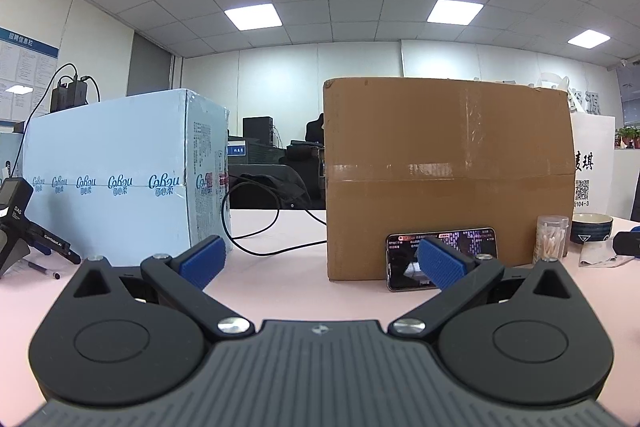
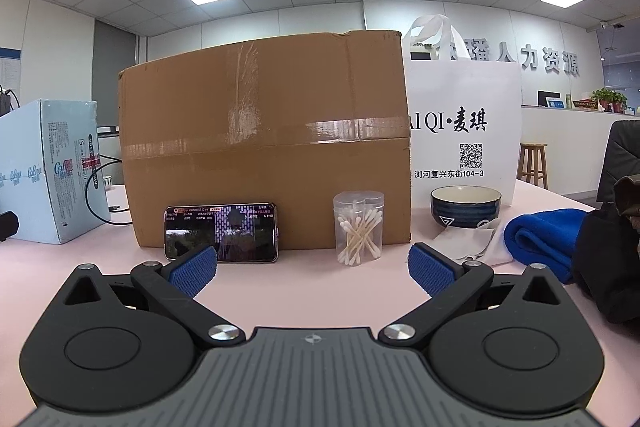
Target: Organize soft objects
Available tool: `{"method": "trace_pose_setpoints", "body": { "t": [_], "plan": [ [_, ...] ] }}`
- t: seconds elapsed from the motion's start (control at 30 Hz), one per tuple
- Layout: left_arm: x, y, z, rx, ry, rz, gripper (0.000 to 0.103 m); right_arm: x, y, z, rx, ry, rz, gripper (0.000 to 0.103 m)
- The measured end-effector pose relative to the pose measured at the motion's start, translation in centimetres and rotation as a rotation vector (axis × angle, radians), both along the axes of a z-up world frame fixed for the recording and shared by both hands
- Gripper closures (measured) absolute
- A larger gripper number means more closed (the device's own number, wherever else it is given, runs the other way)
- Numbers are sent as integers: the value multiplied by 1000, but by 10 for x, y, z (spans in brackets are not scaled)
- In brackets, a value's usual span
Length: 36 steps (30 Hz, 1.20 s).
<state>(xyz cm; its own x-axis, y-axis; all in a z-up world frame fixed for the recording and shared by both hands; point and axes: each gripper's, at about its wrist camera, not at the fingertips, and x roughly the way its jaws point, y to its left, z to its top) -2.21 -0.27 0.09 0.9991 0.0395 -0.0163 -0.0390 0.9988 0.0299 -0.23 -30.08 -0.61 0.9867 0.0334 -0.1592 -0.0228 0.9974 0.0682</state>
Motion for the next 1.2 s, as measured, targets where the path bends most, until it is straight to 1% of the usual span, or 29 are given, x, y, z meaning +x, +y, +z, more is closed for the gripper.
{"method": "trace_pose_setpoints", "body": {
  "t": [0.13,0.37,0.63,1.2],
  "plan": [
    [-1,0,-1,-3,4,-29,0,-5,2,0,-19,-26,-36,0],
    [-3,-2,-1,-1,-3,-42,0,-7,-4,0,16,-37,-18,0],
    [-6,0,-1,-11,-15,-57,0,-9,0,1,8,-43,-3,0],
    [-6,0,0,-17,-8,-51,0,-6,0,1,15,-17,19,0]
  ]
}}
